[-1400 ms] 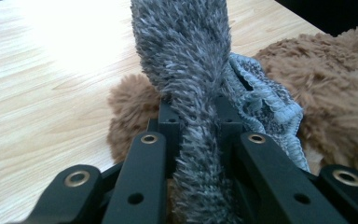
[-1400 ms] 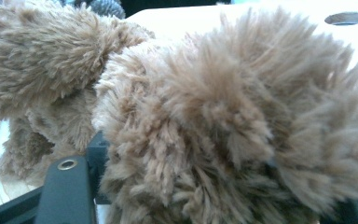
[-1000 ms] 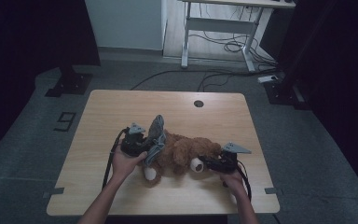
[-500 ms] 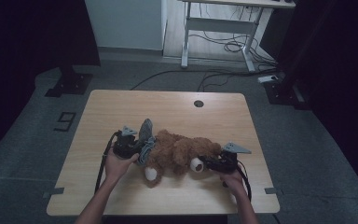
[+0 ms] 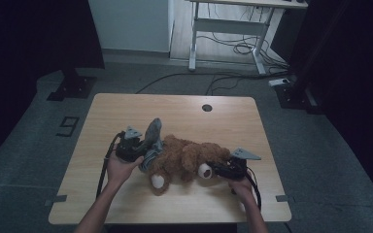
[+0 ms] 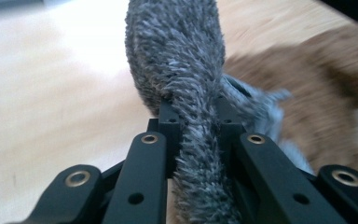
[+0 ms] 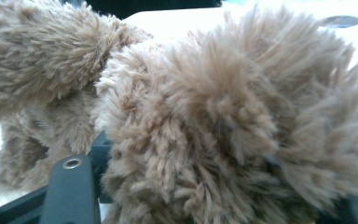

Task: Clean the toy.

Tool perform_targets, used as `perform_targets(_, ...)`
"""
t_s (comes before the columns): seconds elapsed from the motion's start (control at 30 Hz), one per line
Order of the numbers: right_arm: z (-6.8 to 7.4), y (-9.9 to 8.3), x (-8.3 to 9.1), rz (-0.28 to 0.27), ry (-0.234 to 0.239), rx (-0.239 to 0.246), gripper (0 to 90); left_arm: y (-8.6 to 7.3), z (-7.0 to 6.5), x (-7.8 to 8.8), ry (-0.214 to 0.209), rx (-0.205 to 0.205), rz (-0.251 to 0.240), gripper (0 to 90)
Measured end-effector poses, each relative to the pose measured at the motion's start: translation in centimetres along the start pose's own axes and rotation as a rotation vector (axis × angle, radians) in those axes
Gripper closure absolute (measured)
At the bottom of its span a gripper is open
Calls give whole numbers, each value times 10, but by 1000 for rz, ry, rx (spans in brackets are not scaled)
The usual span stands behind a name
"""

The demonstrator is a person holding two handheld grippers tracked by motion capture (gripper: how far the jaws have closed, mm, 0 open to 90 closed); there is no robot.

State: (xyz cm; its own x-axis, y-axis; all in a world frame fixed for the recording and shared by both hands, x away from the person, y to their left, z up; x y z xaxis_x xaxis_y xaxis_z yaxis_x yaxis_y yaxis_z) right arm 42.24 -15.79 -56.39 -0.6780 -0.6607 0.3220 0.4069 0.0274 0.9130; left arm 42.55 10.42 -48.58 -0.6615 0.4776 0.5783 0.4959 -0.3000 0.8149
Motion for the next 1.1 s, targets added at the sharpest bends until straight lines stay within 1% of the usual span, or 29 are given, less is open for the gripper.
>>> perform_targets(0.03,0,0,-1,-3,-10,-3,362,8,-8,1,-4,-26,-7,779)
perform_targets(0.1,0,2,-3,-12,-43,11,385,21,-24,-3,-16,-62,-14,778)
perform_targets(0.17,-2,4,-6,-21,-75,19,400,30,-38,-11,-36,-80,-4,777)
perform_targets(0.23,-5,7,-9,-31,-97,14,411,36,-46,-23,-54,-78,9,777)
perform_targets(0.3,-11,10,-13,-41,-122,6,422,45,-51,-36,-69,-64,15,776)
perform_targets(0.43,-24,19,-21,-55,-173,6,439,59,-51,-54,-67,-72,27,777)
perform_targets(0.5,-31,22,-24,-72,-202,-3,440,64,-49,-63,-70,-66,34,776)
perform_targets(0.53,-34,23,-25,-84,-212,-9,440,65,-49,-68,-75,-63,42,776)
perform_targets(0.57,-36,24,-26,-93,-218,-5,440,64,-49,-72,-80,-60,51,776)
perform_targets(0.67,-35,24,-26,-94,-201,-6,430,54,-49,-87,-104,-55,101,777)
perform_targets(0.73,-33,24,-24,-89,-173,4,391,45,-49,-91,-122,-42,115,777)
perform_targets(0.8,-31,23,-21,-85,-152,-2,334,39,-49,-90,-145,-8,101,779)
perform_targets(0.83,-30,22,-19,-85,-143,-7,300,36,-49,-89,-152,-1,101,779)
perform_targets(0.9,-27,22,-15,-73,-124,-17,231,30,-50,-85,-156,-1,93,780)
perform_targets(0.97,-25,23,-11,-54,-102,-23,187,25,-51,-81,-158,1,84,781)
perform_targets(1.03,-23,26,-4,-48,-88,-35,170,20,-51,-78,-157,11,67,782)
perform_targets(1.1,-22,33,7,-81,-70,-59,170,15,-52,-74,-161,10,54,782)
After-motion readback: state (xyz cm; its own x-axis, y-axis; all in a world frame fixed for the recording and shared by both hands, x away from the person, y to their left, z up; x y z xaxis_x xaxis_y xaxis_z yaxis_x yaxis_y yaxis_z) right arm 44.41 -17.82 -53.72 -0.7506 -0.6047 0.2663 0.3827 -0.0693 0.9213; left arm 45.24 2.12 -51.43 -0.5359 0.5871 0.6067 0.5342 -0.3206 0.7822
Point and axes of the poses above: each handheld gripper's, and its own axes: x roughly backward along the jaws, y roughly out of its top, z roughly to its left, the point moved 9 cm from there along -x, roughly forward along the jaws, and after that the axes turned 2 degrees about -z, right-handed, at the moved point
